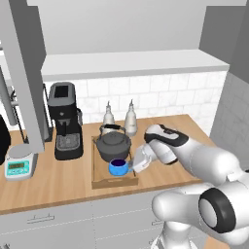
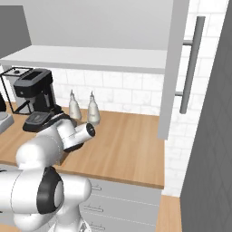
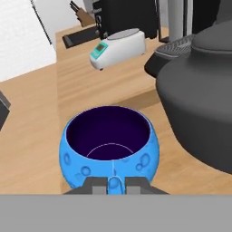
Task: Pick the kettle from the counter and place it on the tray. Then pick the mug from the cabinet and place it on the tray. Then close the cabinet doors.
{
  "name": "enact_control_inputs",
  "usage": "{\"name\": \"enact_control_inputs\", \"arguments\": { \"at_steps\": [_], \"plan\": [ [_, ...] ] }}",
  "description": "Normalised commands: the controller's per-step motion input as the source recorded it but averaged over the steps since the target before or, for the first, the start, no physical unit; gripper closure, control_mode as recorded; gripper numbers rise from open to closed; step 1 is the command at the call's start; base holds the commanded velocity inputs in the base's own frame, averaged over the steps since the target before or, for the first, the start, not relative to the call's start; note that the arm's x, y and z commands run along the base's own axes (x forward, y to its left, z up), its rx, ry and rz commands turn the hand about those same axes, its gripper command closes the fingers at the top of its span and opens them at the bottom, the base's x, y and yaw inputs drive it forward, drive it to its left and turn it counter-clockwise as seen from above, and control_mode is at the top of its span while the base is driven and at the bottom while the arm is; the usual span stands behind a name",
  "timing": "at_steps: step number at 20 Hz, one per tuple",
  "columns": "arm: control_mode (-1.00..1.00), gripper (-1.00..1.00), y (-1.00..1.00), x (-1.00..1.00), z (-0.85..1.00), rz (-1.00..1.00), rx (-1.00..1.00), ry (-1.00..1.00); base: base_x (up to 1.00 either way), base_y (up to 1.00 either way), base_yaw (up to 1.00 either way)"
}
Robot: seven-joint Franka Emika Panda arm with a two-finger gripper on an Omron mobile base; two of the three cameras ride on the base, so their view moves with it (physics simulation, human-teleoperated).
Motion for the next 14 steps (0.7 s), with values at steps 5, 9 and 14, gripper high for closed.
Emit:
{"name": "enact_control_inputs", "arguments": {
  "at_steps": [5, 9, 14],
  "plan": [
    [-1.0, -1.0, 0.0, 0.0, -0.26, 0.0, 0.0, 0.0, 0.0, 0.0, 0.0],
    [-1.0, -1.0, 0.0, -0.14, 0.0, 0.01, 0.0, -0.01, 0.0, 0.0, 0.0],
    [-1.0, -1.0, -0.04, -0.18, 0.13, 0.02, 0.01, -0.07, 0.0, 0.0, 0.0]
  ]
}}
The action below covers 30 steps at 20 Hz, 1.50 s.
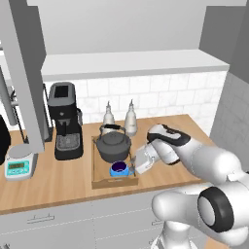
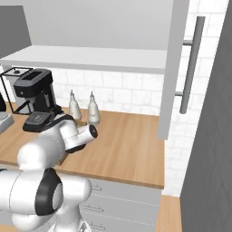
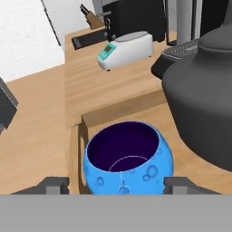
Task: Pick the kettle from the counter and place it on the tray. Then pick the mug from the cabinet and place it on the tray. Then close the cabinet doors.
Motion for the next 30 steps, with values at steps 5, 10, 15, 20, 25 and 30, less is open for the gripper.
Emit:
{"name": "enact_control_inputs", "arguments": {
  "at_steps": [5, 10, 15, 20, 25, 30],
  "plan": [
    [-1.0, -1.0, -0.07, -0.32, 0.77, 0.02, 0.08, -0.08, 0.0, 0.0, 0.0],
    [-1.0, -1.0, 0.0, -0.47, 0.97, -0.13, 0.01, 0.08, 0.0, 0.0, 0.0],
    [-1.0, -1.0, -0.02, -0.43, 0.84, -0.41, -0.05, 0.28, 0.0, 0.0, 0.0],
    [-1.0, -1.0, -0.01, -0.05, 0.11, -0.28, -0.12, 0.29, 0.0, 0.0, 0.0],
    [-1.0, -1.0, 0.0, -0.05, 0.0, -0.12, -0.01, 0.04, 0.0, 0.0, 0.0],
    [-1.0, -1.0, -0.16, -0.29, 0.2, -0.51, 0.03, 0.18, 0.0, 0.0, 0.0]
  ]
}}
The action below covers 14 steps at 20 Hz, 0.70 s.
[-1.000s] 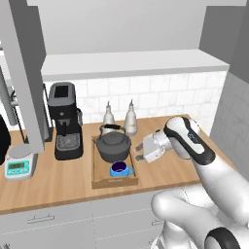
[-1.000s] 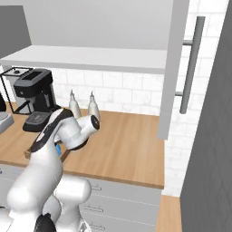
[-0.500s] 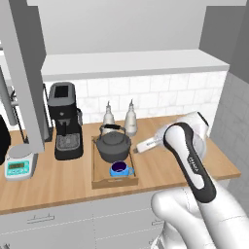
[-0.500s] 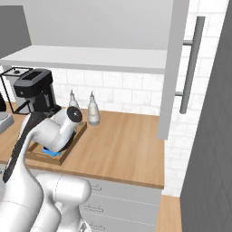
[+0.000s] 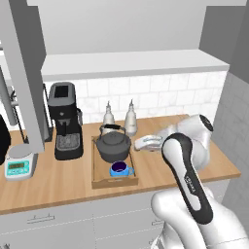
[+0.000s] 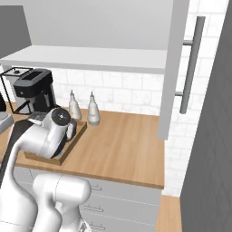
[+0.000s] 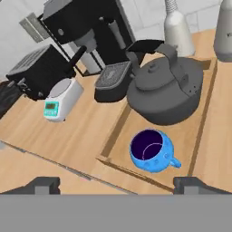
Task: Pick the kettle from the counter and place it on the tray. Then pick the mug from the cabinet and place it on the tray. Then close the cabinet doors.
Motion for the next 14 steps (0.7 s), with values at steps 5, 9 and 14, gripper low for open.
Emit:
{"name": "enact_control_inputs", "arguments": {
  "at_steps": [5, 9, 14],
  "plan": [
    [-1.0, -1.0, -0.34, -0.31, 0.4, -0.63, 0.12, 0.27, 0.0, 0.0, 0.0],
    [-1.0, -1.0, -0.44, -0.31, 0.4, -0.61, 0.15, 0.32, 0.0, 0.0, 0.0],
    [-1.0, -1.0, -0.48, -0.35, 0.24, -0.56, 0.1, 0.29, 0.0, 0.0, 0.0]
  ]
}}
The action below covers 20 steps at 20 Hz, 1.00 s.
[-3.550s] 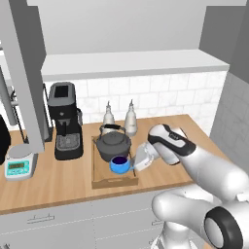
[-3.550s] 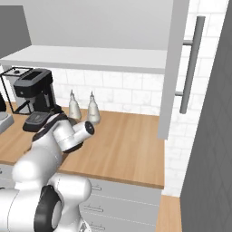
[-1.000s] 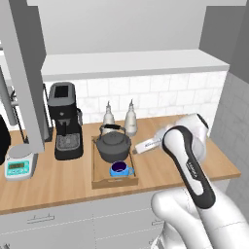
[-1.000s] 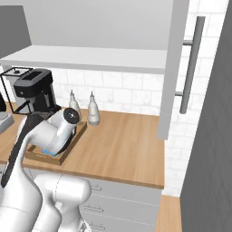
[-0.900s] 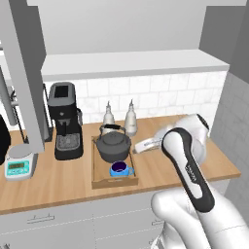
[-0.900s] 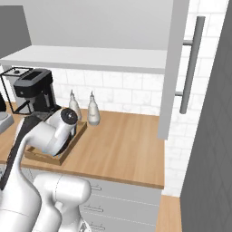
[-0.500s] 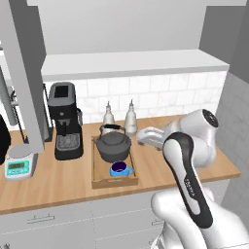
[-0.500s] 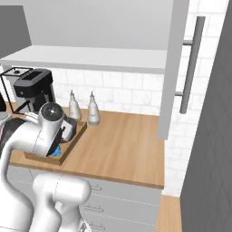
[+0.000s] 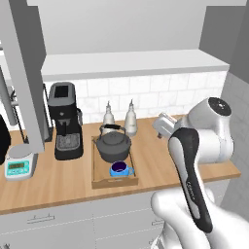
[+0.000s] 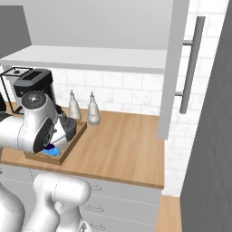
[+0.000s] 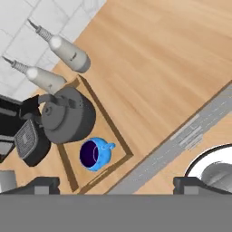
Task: Pick the kettle from the counter and place it on the tray. Then pick the mug from the cabinet and place it on the tray. Then close the cabinet doors.
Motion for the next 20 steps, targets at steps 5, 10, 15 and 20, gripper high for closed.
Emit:
{"name": "enact_control_inputs", "arguments": {
  "at_steps": [5, 10, 15, 20],
  "plan": [
    [-1.0, -1.0, -0.09, 0.0, 0.03, -0.13, -0.01, 0.08, 0.0, 0.0, 0.0],
    [-1.0, -1.0, -0.25, -0.1, 0.06, -0.09, 0.07, 0.0, 0.0, 0.0, 0.0],
    [-1.0, -1.0, -0.64, -0.29, 0.35, -0.33, 0.2, 0.01, 0.0, 0.0, 0.0],
    [-1.0, -1.0, -0.59, -0.54, 0.32, -0.35, 0.21, 0.0, 0.0, 0.0, 0.0]
  ]
}}
